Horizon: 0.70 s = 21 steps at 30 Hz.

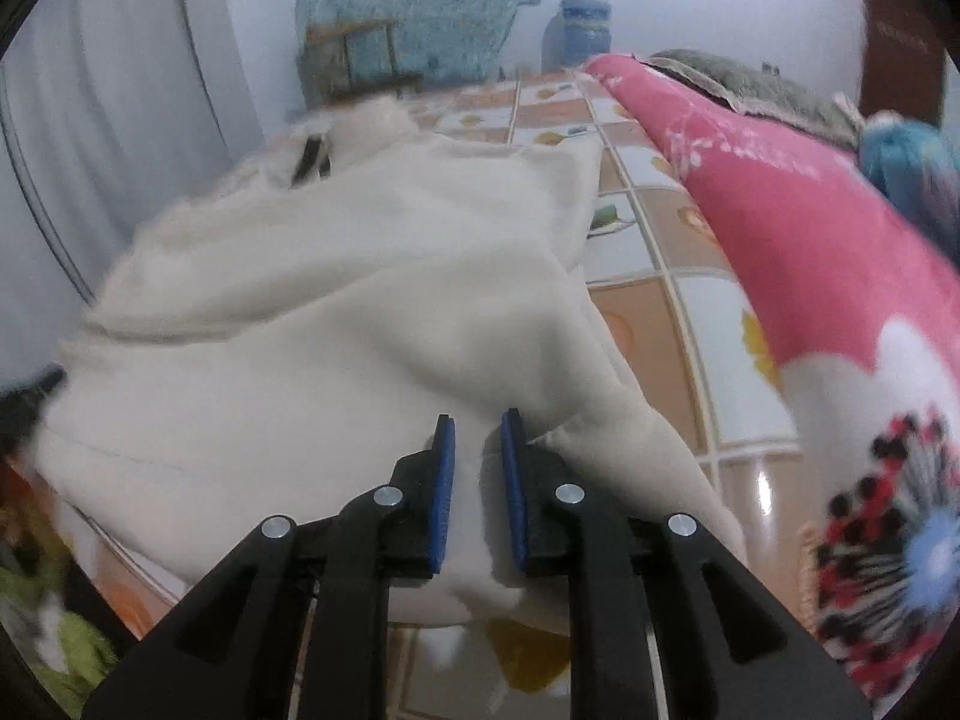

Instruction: Fold large clothes

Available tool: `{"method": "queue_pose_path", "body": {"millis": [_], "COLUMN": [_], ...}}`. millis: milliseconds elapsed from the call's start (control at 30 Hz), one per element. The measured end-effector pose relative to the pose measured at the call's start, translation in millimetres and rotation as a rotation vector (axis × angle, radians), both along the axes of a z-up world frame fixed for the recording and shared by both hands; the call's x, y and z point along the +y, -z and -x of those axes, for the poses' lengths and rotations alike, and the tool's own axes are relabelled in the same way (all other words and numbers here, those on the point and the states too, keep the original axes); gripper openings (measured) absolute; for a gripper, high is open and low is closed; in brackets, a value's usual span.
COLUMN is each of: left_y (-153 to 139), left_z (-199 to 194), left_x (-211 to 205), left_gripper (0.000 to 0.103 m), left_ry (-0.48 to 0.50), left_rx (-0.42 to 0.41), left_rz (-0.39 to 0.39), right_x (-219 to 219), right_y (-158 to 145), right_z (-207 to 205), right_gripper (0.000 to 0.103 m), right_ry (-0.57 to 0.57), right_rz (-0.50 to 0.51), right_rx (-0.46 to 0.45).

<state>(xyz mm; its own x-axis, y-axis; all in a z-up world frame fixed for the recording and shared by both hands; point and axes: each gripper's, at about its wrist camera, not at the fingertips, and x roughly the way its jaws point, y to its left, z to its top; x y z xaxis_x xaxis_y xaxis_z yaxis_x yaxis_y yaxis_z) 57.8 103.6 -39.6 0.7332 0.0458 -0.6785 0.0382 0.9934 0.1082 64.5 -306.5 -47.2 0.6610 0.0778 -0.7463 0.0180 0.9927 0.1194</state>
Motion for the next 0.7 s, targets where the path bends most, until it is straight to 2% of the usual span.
{"method": "queue_pose_path", "body": {"millis": [133,200,267,367,433,533,567,600,700], "left_y": [-14,-36,-52,-50,-39,-9,-1,0,1], "left_z": [1,14,27,39,42,38,35,36,32], "left_x": [0,-4,-15,-48,-72,-106,-110,-111,-109], "left_gripper": [0.009,0.017,0.035,0.048,0.053,0.055,0.058,0.06,0.067], "left_ry": [-0.008,0.038,0.128,0.285,0.35,0.362,0.346,0.337,0.31], "left_rx": [0.003,-0.055,-0.083,-0.041,0.003,0.111,0.122,0.104,0.127], "left_rz": [0.007,0.059,0.14,0.214,0.204,0.087,0.063,0.051,0.052], "right_x": [18,28,42,67,84,101,102,104,108], "right_y": [-13,-25,-35,-40,-32,-9,2,4,-3], "right_z": [1,8,18,34,37,32,28,30,35], "right_gripper": [0.019,0.029,0.045,0.049,0.052,0.053,0.055,0.056,0.056], "right_ry": [0.005,-0.03,-0.082,-0.174,-0.223,-0.237,-0.226,-0.222,-0.221], "right_rz": [0.074,0.081,0.079,0.045,0.044,0.082,0.095,0.104,0.14], "right_rx": [-0.001,-0.031,-0.073,-0.089,-0.075,-0.01,0.024,0.013,0.013]}}
